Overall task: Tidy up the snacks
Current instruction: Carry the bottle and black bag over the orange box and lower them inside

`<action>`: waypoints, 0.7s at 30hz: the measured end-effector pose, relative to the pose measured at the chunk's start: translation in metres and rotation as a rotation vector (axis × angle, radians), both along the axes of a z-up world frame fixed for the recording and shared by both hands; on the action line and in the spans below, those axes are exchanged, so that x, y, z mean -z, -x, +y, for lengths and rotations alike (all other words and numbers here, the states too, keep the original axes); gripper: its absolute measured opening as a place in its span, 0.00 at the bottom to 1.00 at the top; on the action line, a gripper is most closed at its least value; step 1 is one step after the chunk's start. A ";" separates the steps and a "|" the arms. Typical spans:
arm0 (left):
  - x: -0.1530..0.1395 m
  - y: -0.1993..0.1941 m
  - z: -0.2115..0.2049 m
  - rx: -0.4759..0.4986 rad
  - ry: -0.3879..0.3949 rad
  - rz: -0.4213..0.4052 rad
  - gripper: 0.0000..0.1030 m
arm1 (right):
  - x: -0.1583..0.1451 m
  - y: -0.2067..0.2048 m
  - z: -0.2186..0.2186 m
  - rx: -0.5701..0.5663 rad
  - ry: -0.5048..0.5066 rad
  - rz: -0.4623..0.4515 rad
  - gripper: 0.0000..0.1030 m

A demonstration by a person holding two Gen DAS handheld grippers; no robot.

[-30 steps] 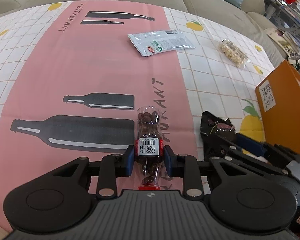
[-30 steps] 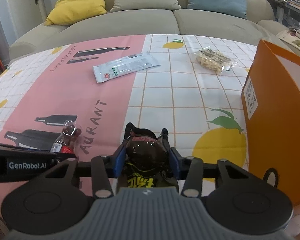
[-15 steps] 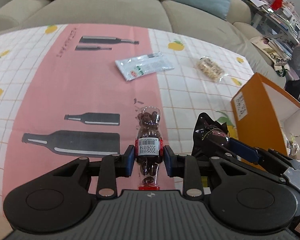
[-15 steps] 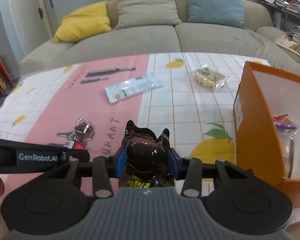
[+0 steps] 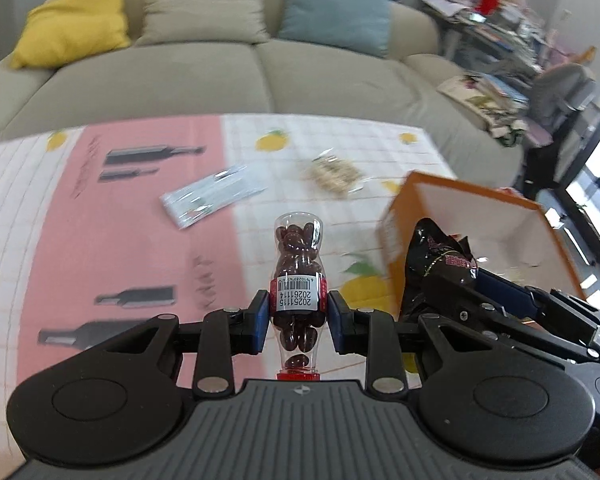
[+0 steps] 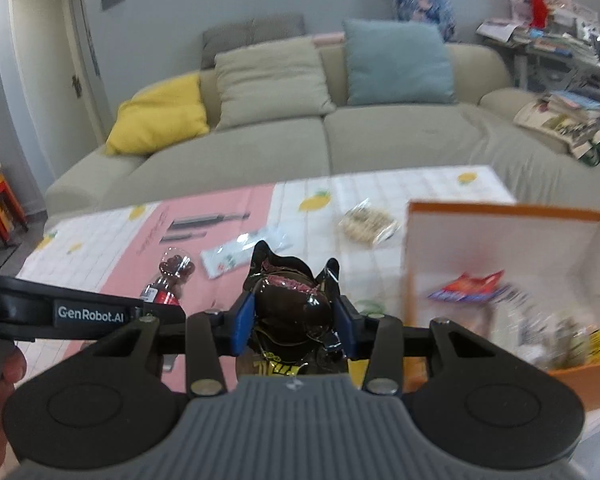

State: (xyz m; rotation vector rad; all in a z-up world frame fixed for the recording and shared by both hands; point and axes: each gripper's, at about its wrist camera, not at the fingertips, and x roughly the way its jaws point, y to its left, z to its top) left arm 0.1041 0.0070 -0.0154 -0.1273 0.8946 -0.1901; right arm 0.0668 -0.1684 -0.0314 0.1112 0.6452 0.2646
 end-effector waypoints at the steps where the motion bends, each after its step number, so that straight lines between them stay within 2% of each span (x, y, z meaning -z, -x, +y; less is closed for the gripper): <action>1: -0.004 -0.001 -0.008 0.020 -0.004 -0.008 0.32 | -0.005 0.001 -0.007 0.006 0.002 -0.007 0.41; 10: -0.025 -0.026 -0.088 0.215 -0.014 -0.014 0.33 | -0.033 -0.004 -0.080 0.072 0.059 -0.019 0.37; 16: -0.023 -0.046 -0.137 0.302 -0.021 0.007 0.32 | -0.040 -0.021 -0.126 0.131 0.097 0.000 0.37; 21: -0.014 -0.063 -0.171 0.378 -0.030 0.048 0.32 | -0.033 -0.046 -0.152 0.155 0.146 0.040 0.37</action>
